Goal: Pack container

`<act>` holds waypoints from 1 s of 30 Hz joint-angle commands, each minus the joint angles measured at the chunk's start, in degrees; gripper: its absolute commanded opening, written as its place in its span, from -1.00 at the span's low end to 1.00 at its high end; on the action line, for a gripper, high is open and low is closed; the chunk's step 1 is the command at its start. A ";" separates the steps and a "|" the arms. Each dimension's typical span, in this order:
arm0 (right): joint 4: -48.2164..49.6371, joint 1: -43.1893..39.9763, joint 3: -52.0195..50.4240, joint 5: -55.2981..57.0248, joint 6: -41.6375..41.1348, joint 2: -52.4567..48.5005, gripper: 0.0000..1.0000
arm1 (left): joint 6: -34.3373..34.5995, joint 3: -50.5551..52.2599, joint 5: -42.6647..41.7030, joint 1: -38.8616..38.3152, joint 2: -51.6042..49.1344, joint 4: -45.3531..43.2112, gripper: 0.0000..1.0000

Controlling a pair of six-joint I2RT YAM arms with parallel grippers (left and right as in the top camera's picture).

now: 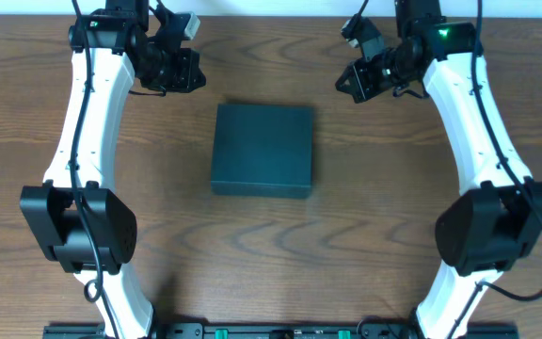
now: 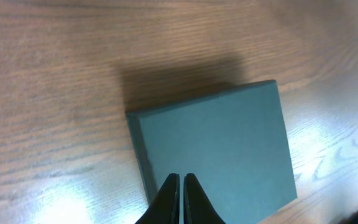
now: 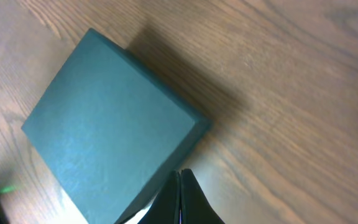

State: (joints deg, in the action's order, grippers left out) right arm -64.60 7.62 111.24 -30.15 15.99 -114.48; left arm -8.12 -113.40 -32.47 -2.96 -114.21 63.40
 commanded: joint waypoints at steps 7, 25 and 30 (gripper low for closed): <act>-7.78 0.63 0.61 1.62 -6.78 8.52 -0.97 | 2.29 -1.03 0.04 -0.07 7.19 5.64 -0.88; -10.86 11.13 -40.17 8.70 -8.83 58.03 -0.97 | 1.79 31.21 -0.15 -0.07 56.02 13.77 -0.88; -9.09 11.10 -54.71 5.70 -15.23 78.82 -0.97 | 5.07 45.57 -0.02 -0.07 73.11 10.56 -0.88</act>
State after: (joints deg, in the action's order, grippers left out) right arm -74.63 18.35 59.99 -22.74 5.74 -41.65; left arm -5.48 -71.83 -32.58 -2.96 -45.32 75.11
